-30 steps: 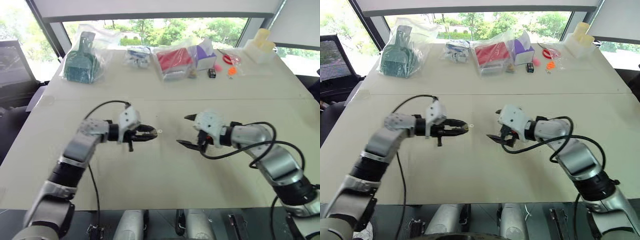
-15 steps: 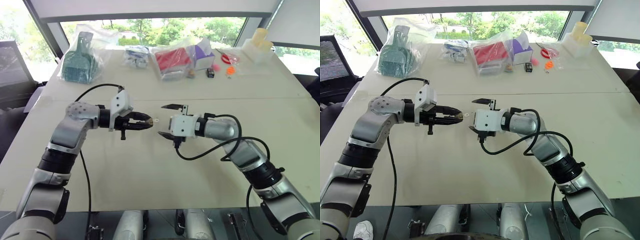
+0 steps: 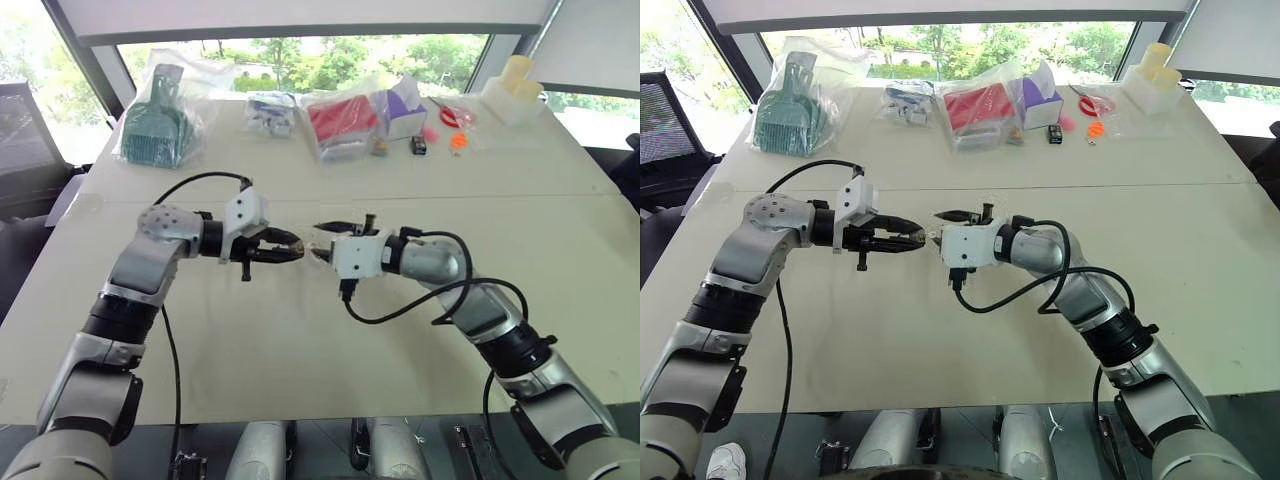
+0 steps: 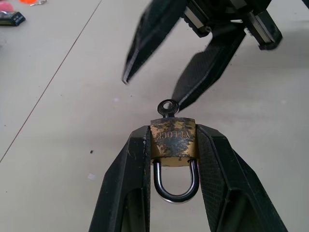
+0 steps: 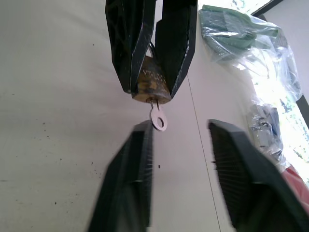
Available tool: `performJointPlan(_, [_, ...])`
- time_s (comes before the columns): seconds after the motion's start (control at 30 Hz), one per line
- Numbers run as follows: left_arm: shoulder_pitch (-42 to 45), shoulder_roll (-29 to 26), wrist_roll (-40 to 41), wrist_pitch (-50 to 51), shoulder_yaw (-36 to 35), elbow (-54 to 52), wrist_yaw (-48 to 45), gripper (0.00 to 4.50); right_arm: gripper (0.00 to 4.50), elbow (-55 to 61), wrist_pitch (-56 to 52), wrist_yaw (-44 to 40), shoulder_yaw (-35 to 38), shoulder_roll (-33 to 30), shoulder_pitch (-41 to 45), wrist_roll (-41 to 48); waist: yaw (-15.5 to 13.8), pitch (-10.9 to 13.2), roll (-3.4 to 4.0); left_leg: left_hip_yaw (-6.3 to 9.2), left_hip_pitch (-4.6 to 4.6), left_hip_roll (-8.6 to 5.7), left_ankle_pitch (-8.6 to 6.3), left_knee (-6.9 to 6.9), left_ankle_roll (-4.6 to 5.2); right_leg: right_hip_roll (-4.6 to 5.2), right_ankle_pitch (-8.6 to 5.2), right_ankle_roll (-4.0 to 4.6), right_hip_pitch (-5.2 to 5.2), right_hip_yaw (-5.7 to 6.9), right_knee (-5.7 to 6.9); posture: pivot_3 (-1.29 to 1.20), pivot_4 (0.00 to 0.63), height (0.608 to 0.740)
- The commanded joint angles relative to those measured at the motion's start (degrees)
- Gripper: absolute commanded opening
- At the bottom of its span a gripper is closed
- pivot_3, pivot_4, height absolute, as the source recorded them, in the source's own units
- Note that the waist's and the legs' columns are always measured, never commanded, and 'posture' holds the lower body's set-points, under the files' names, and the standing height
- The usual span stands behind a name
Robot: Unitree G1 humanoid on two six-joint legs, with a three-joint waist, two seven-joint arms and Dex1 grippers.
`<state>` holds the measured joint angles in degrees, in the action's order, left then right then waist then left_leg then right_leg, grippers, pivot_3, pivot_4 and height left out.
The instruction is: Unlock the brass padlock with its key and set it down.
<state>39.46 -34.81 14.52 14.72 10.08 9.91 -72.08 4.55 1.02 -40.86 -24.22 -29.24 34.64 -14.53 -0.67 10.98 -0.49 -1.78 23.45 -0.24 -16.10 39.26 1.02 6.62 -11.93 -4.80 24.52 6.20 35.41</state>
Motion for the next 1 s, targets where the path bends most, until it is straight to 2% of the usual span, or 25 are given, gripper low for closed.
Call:
performJointPlan(0.03, [1.4, 0.3, -0.1, -1.2, -0.3, -0.1, -0.3, 0.76, 0.04, 2.6, 1.0, 0.7, 1.3, 1.3, 1.1, -0.4, 0.0, 0.0, 0.0, 0.0, 0.0, 0.0, 0.0, 0.0, 0.0, 0.0, 0.0, 0.0, 0.0, 0.0, 0.0, 0.0, 0.15, 0.74])
performJointPlan(0.37, [1.9, 1.3, -1.9, -5.2, 0.1, 1.2, 0.3, 0.76, 0.04, 2.2, 1.1, -1.6, 1.1, 2.0, 1.8, -0.4, 0.1, 0.0, 0.01, -0.01, -0.01, 0.0, 0.0, 0.0, 0.0, 0.0, 0.0, 0.0, 0.0, 0.0, 0.03, 0.0, 0.15, 0.74])
performJointPlan(0.47, [2.2, 1.4, -5.4, -12.7, 1.1, 2.7, 0.8, 0.76, 0.04, 1.9, -1.7, -4.8, 1.7, 2.3, 2.2, 2.3, 0.1, 0.0, 0.01, -0.01, -0.01, 0.0, 0.0, 0.0, 0.0, 0.0, 0.0, 0.0, 0.0, 0.0, 0.03, 0.0, 0.15, 0.74])
performJointPlan(0.77, [5.3, 2.6, -12.5, -34.1, 2.1, 9.8, 3.7, 0.76, 0.04, 0.4, -20.4, -17.1, 3.1, 4.4, 6.9, 12.9, 0.0, 0.0, 0.01, -0.02, -0.02, 0.0, 0.0, 0.0, 0.0, 0.0, 0.01, 0.01, 0.0, 0.0, 0.04, 0.0, 0.15, 0.74])
performJointPlan(0.87, [5.9, 3.3, -11.7, -33.8, 1.6, 10.7, 3.5, 0.76, 0.04, -2.2, -16.2, -14.8, 2.9, 4.8, 8.7, 10.2, 0.1, 0.0, 0.01, -0.02, -0.02, 0.0, 0.0, 0.0, 0.0, 0.0, 0.01, 0.01, 0.01, 0.01, 0.06, 0.0, 0.15, 0.74])
performJointPlan(1.0, [6.0, 4.1, -6.1, -22.4, -0.4, 9.6, 1.3, 0.76, 0.04, -6.3, 0.5, -6.1, 1.0, 2.0, 8.9, 0.3, 0.1, 0.0, 0.01, -0.04, -0.02, -0.01, 0.0, 0.0, 0.0, 0.0, 0.01, 0.0, 0.01, 0.01, 0.06, 0.0, 0.15, 0.74])
